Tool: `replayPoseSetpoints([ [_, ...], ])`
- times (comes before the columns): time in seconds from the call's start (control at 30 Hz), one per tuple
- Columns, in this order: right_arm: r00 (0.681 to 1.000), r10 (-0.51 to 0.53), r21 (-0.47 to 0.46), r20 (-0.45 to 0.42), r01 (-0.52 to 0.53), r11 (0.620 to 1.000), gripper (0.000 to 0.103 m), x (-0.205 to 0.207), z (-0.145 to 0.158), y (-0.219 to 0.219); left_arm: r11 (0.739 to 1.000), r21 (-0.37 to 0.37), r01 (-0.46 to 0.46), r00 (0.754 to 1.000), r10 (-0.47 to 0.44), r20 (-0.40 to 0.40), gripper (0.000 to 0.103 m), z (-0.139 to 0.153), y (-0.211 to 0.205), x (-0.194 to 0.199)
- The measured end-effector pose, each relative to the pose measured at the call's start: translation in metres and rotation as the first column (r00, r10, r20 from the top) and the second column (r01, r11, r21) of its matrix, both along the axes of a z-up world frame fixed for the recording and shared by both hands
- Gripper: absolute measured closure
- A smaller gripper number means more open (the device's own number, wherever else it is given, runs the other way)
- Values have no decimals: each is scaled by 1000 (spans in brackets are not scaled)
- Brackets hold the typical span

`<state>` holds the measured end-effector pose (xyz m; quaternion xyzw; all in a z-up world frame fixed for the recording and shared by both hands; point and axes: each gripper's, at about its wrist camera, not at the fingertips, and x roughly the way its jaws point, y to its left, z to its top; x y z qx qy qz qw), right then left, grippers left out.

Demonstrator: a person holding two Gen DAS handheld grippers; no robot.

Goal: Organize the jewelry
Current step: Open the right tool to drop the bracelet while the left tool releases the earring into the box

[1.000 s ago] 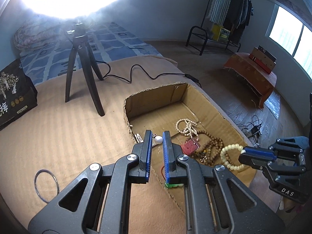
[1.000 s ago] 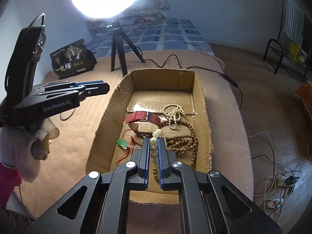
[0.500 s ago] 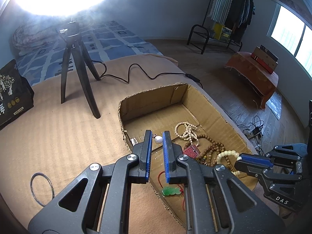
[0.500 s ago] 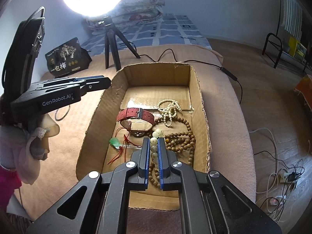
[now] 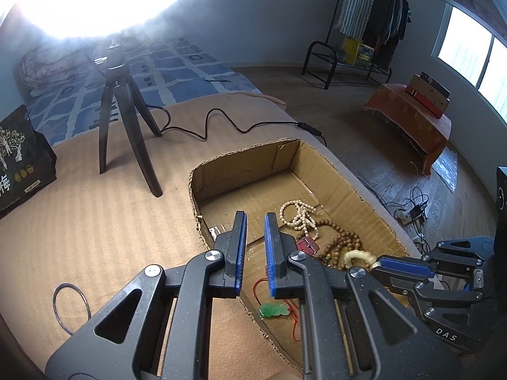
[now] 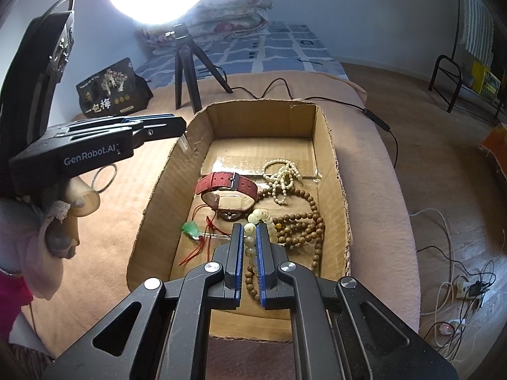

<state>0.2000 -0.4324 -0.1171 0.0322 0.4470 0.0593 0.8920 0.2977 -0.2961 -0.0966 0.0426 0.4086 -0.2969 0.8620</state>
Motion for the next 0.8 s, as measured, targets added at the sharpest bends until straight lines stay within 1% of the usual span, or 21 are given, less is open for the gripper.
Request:
replayPoseSetpoints([
  [0.03, 1000, -1, 0, 2, 1, 1000, 85, 0, 0, 0, 1000, 0, -1, 1000, 1, -5, 81, 0, 0, 0],
  [0.07, 1000, -4, 3, 6, 4, 1000, 71, 0, 1, 0, 1000, -2, -5, 1000, 5, -6, 61, 0, 1, 0],
  [0.1, 1000, -5, 4, 11, 5, 1000, 63, -1, 1, -1, 1000, -9, -8, 1000, 8, 4, 53, 2, 2, -1],
  [0.13, 1000, -10, 4, 22, 10, 1000, 51, -2, 3, -1, 1000, -15, -11, 1000, 11, 16, 47, 3, 3, -2],
  [0.17, 1000, -14, 3, 28, 14, 1000, 46, -3, 3, -1, 1000, -18, -13, 1000, 14, 22, 47, 4, 4, -2],
  [0.23, 999, -15, 2, 29, 15, 1000, 46, -3, 4, -1, 1000, -18, -14, 1000, 14, 19, 46, 5, 4, -2],
  [0.3, 999, -24, -7, 29, 24, 1000, 43, -4, 4, -1, 1000, -16, -15, 1000, 16, 20, 46, 5, 4, -2],
  [0.37, 999, -33, -10, 33, 33, 999, 36, -5, 5, -1, 1000, -17, -15, 1000, 15, 19, 46, 6, 4, -2],
  [0.47, 998, -42, -3, 36, 42, 999, 34, -6, 6, -1, 1000, -15, -15, 1000, 15, 21, 46, 7, 5, -3],
  [0.8, 999, -32, -26, 34, 32, 999, 34, -10, 12, 9, 1000, -15, -13, 999, 14, 33, 46, 13, 12, -9],
])
